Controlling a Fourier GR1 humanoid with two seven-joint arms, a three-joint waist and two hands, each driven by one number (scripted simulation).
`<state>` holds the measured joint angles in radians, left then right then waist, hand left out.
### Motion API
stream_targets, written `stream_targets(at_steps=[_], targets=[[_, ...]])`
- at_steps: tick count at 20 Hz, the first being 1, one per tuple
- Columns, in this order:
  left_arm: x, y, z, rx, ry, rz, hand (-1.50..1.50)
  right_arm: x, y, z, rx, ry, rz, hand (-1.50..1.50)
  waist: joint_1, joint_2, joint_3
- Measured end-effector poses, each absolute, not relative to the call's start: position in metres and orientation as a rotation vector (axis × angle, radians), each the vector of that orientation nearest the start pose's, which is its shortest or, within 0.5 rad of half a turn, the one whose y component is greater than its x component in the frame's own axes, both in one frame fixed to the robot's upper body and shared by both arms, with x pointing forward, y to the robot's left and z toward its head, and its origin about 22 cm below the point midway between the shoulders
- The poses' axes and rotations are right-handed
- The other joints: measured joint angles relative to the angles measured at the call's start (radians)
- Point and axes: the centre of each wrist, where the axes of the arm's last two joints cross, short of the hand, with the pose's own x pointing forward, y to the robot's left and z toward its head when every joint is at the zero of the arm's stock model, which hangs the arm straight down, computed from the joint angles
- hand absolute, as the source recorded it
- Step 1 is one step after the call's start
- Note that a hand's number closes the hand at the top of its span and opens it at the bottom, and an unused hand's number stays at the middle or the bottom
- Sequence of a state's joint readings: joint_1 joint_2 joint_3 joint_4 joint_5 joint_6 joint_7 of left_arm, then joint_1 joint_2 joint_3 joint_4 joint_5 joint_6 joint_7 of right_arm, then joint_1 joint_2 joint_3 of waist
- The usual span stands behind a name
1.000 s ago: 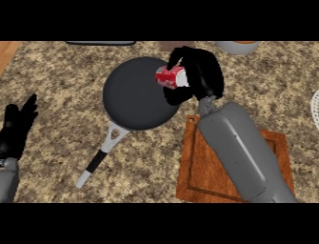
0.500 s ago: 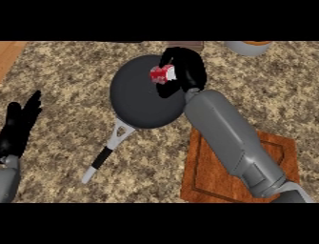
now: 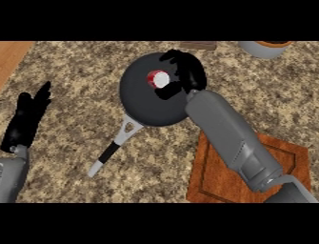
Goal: Pick the can from the cutting board and place it in the pan
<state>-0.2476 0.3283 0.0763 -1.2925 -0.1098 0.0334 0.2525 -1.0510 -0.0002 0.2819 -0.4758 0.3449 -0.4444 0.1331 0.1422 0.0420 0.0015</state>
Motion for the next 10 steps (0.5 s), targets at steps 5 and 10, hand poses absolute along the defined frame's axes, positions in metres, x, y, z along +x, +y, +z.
stream_targets(at_steps=[5,10], targets=[[0.307,0.306,0.030,0.395,-1.296,-0.226,0.00,0.419,-0.072,0.052,-0.517,-1.536,0.605,-1.50,0.026,0.008,0.000],[0.312,0.300,0.030,0.389,-1.296,-0.233,0.00,0.420,-0.074,0.050,-0.471,-1.596,0.523,-1.50,0.034,0.011,0.001]])
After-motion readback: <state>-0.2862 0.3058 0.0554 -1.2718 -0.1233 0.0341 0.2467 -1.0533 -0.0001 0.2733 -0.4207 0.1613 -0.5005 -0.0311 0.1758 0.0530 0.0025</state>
